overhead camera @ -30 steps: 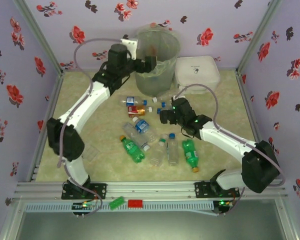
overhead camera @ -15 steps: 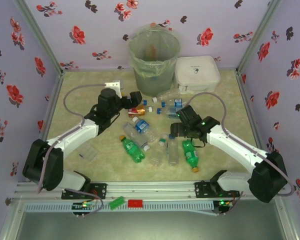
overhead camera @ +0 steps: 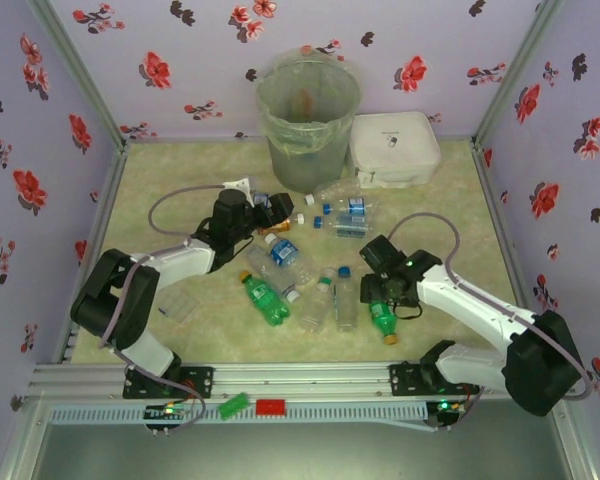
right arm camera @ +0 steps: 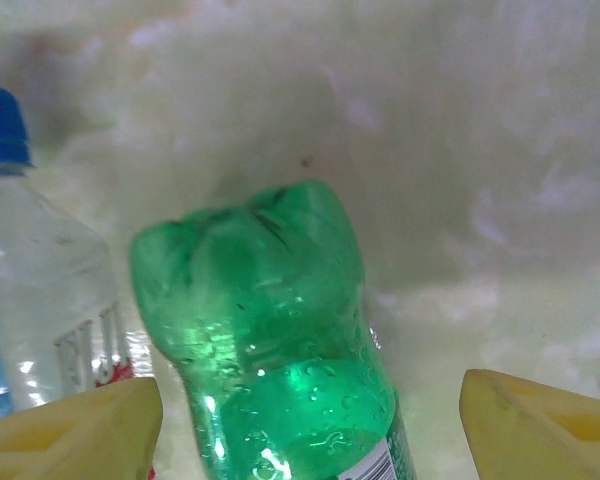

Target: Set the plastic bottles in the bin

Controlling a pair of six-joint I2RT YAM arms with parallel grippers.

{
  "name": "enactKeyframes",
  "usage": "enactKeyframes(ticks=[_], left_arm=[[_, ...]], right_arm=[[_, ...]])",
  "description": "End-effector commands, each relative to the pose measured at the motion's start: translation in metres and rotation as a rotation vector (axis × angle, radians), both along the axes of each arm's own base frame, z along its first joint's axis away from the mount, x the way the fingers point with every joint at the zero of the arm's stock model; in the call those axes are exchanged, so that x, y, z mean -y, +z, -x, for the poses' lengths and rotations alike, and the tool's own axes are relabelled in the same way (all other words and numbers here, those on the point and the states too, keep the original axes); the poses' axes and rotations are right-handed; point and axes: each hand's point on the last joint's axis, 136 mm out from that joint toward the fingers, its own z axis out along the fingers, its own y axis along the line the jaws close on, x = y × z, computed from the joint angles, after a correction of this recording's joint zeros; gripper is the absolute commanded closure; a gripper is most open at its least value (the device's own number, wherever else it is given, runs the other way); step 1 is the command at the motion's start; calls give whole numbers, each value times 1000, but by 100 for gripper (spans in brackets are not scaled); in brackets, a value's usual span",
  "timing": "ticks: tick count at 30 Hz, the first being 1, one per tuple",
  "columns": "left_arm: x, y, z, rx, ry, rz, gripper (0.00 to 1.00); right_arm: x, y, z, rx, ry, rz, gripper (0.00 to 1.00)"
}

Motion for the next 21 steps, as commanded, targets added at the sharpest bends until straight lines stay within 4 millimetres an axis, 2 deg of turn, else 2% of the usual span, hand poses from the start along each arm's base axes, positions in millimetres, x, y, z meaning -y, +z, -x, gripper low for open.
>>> enactKeyframes(ticks=[1,10,21], left_arm=[[9,16,-4,33,-14,50,1],[5,11,-2,19,-2,27,0],[5,24,-8,47,1,5,1]], right_arm=[[-5,-12,1,-16,-39,-39,22],[-7,-34,0,-55,-4,-5,26],[-8,-47,-1,-77,7,12,35]])
